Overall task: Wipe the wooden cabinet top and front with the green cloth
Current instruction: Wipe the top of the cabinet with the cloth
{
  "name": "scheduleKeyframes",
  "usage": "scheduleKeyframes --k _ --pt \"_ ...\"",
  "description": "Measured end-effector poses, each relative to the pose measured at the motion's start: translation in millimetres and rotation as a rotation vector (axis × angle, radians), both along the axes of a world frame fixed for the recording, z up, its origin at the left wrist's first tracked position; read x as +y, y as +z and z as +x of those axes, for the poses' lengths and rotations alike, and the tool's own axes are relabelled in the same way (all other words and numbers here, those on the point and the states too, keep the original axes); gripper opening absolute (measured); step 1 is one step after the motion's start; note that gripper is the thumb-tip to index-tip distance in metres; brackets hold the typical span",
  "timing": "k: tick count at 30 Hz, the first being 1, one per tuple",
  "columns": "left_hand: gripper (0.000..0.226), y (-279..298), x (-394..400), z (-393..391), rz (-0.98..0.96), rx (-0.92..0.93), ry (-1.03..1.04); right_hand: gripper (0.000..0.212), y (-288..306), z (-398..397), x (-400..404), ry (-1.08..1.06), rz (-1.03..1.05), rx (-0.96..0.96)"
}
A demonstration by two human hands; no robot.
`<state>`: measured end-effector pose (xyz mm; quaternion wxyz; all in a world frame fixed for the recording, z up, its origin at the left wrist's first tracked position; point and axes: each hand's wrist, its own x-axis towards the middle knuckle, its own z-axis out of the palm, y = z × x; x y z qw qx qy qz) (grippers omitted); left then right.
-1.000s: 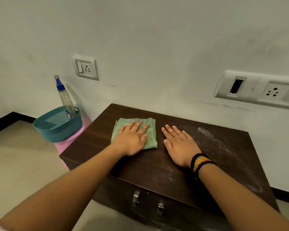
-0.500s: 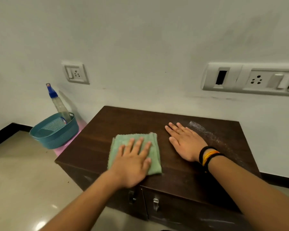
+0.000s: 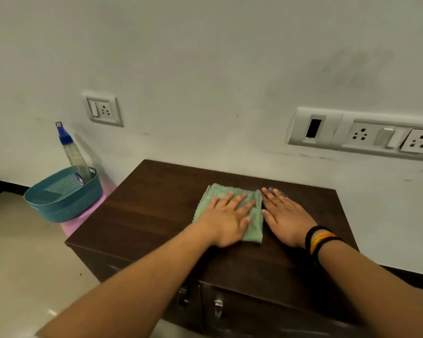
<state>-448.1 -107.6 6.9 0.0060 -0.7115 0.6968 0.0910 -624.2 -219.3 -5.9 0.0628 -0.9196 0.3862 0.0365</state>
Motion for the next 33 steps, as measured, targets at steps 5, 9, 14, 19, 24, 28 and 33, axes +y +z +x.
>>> scheduleKeyframes --k 5,9,14,19,24,28,33 --pt "0.061 -12 23 53 0.035 -0.008 0.34 0.062 -5 -14 1 0.009 0.023 -0.02" --pt "0.06 -5 -3 -3 0.003 0.013 0.041 0.063 -4 -10 -3 0.011 -0.004 -0.03" --pt "0.059 -2 -47 84 0.057 -0.007 0.326 0.067 -3 -14 4 0.012 0.009 -0.054" --pt "0.061 -10 -37 -16 0.023 0.052 0.114 0.066 -5 -14 -3 0.027 -0.008 -0.069" --pt "0.059 -7 -74 50 -0.017 0.034 0.26 0.065 -1 -25 -6 0.017 0.067 -0.112" --pt "0.061 -11 -18 6 -0.03 0.02 0.282 0.064 -1 -18 -6 -0.076 0.144 -0.268" --pt "0.058 -8 -74 -28 -0.015 0.032 -0.041 0.058 0 -27 -9 -0.154 0.341 -0.592"
